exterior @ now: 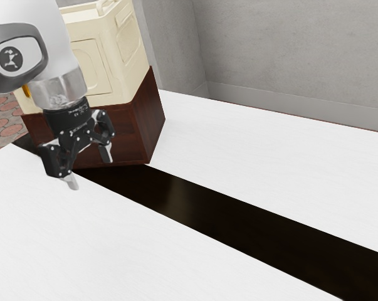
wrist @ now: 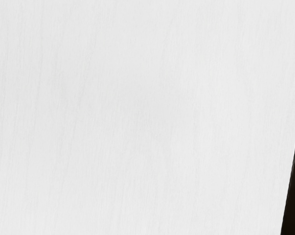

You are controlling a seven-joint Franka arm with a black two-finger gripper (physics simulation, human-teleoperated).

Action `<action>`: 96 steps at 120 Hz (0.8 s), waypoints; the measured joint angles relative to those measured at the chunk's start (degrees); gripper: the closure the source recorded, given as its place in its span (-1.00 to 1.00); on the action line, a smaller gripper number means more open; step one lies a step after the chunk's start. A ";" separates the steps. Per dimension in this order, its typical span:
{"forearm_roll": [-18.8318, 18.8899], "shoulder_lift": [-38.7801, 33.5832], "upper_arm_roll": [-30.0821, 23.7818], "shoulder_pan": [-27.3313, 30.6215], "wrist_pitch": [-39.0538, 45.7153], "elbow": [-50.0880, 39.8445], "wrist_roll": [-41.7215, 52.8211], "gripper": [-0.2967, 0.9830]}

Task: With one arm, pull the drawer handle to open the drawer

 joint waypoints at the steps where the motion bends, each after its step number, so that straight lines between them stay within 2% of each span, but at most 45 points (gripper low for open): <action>1: -0.01 0.05 0.00 0.02 0.30 -0.05 0.04 -0.54; 19: -0.07 1.65 0.85 0.29 4.08 0.05 0.70 -0.54; 32: -0.11 2.78 1.66 4.19 5.37 1.31 0.51 -0.54; 45: -1.20 5.82 -6.29 21.18 6.18 2.52 0.68 -0.54; 55: -2.19 7.24 -10.90 29.12 6.68 3.86 0.96 -0.54; 65: -2.50 10.24 -11.88 30.18 7.32 7.29 1.20 -0.54; 77: -2.22 17.96 -11.31 28.98 8.81 15.02 1.44 -0.54; 96: -2.31 23.92 -11.08 31.63 14.12 17.39 1.55 -0.54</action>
